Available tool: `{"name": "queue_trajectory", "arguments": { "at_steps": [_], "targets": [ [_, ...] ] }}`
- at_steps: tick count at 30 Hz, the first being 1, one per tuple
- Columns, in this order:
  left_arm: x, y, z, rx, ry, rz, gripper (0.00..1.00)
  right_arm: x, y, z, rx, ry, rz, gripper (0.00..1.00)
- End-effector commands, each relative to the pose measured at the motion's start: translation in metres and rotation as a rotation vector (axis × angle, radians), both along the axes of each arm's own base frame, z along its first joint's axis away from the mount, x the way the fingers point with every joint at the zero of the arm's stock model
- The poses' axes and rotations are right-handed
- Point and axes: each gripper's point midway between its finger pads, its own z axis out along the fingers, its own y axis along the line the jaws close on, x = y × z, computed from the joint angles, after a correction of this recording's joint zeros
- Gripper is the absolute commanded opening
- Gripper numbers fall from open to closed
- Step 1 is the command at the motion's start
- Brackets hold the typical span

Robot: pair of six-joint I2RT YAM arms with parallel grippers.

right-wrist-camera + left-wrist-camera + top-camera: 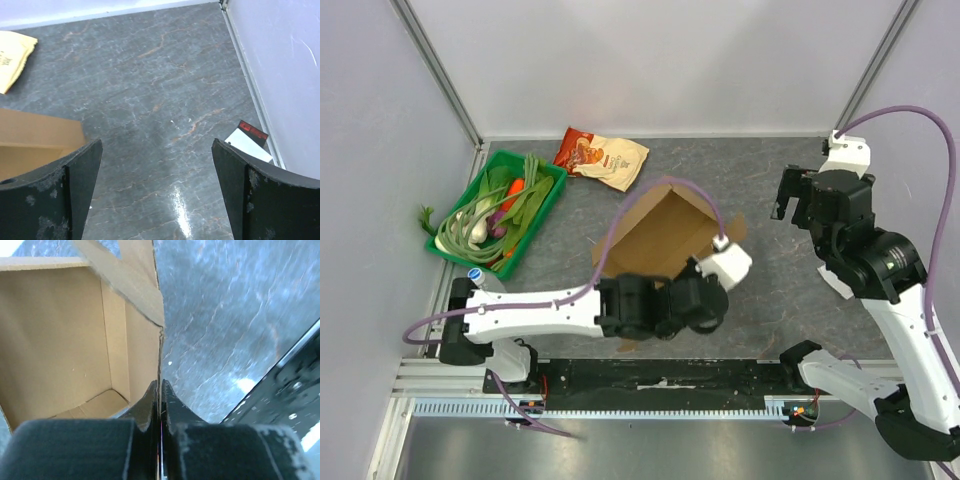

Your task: Fold the paper box

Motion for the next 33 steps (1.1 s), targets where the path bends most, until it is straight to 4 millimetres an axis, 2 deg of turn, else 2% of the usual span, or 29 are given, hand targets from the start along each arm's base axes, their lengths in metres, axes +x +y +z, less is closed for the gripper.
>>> {"name": "queue_trajectory", "arguments": {
  "at_steps": [1,3,5,8,10,13,16,17,19,20,21,22,23,25,27,28,30,31,33],
  "targets": [
    [0.013,0.015,0.020,-0.146,0.311,0.177,0.02,0.007,-0.014,-0.016,-0.112,0.055,-0.064,0.98],
    [0.022,0.016,0.045,-0.270,0.385,0.225,0.02,0.010,-0.016,-0.028,-0.139,0.079,-0.082,0.98],
    [0.040,0.020,0.057,-0.379,0.491,0.281,0.02,0.011,-0.017,-0.031,-0.149,0.086,-0.091,0.98],
    [0.067,0.037,0.070,-0.535,0.639,0.452,0.02,0.012,-0.017,-0.024,-0.140,0.071,-0.088,0.98],
    [0.083,0.054,0.070,-0.582,0.709,0.572,0.02,0.013,-0.015,-0.020,-0.127,0.057,-0.086,0.98],
    [0.105,0.064,0.084,-0.724,0.807,0.672,0.02,0.016,-0.012,-0.021,-0.123,0.055,-0.077,0.98],
    [0.127,0.073,0.100,-0.874,0.874,0.768,0.02,0.022,0.005,-0.033,-0.110,0.089,0.016,0.98],
    [0.132,0.076,0.101,-0.912,0.898,0.814,0.02,0.021,0.032,-0.045,-0.097,0.129,0.191,0.98],
    [0.147,0.083,0.101,-0.955,0.916,0.883,0.02,0.020,0.067,-0.050,-0.059,0.123,0.408,0.98],
    [0.150,0.085,0.099,-0.961,0.930,0.923,0.02,0.013,0.083,-0.061,-0.043,0.130,0.519,0.98],
    [0.157,0.086,0.092,-0.956,0.937,0.961,0.02,0.006,0.111,-0.056,0.028,0.096,0.664,0.98],
    [0.166,0.090,0.097,-0.984,0.934,0.988,0.02,0.000,0.119,-0.052,0.056,0.069,0.719,0.98],
    [0.168,0.096,0.091,-0.967,0.933,1.028,0.02,-0.010,0.134,-0.054,0.094,0.065,0.793,0.98],
    [0.180,0.104,0.082,-0.969,0.922,1.121,0.02,-0.017,0.147,-0.036,0.120,-0.014,0.847,0.98],
    [0.189,0.112,0.068,-0.946,0.905,1.197,0.02,-0.020,0.153,-0.022,0.108,-0.066,0.862,0.98],
    [0.192,0.113,0.063,-0.941,0.909,1.223,0.02,-0.026,0.160,-0.009,0.102,-0.101,0.898,0.98],
    [0.197,0.113,0.048,-0.894,0.943,1.268,0.02,-0.027,0.163,0.001,0.046,-0.133,0.920,0.98],
    [0.198,0.114,0.045,-0.884,0.956,1.287,0.02,-0.030,0.165,0.014,0.025,-0.163,0.926,0.98],
    [0.200,0.117,0.038,-0.855,0.944,1.328,0.02,-0.025,0.163,0.017,-0.027,-0.153,0.917,0.98]
  ]
}}
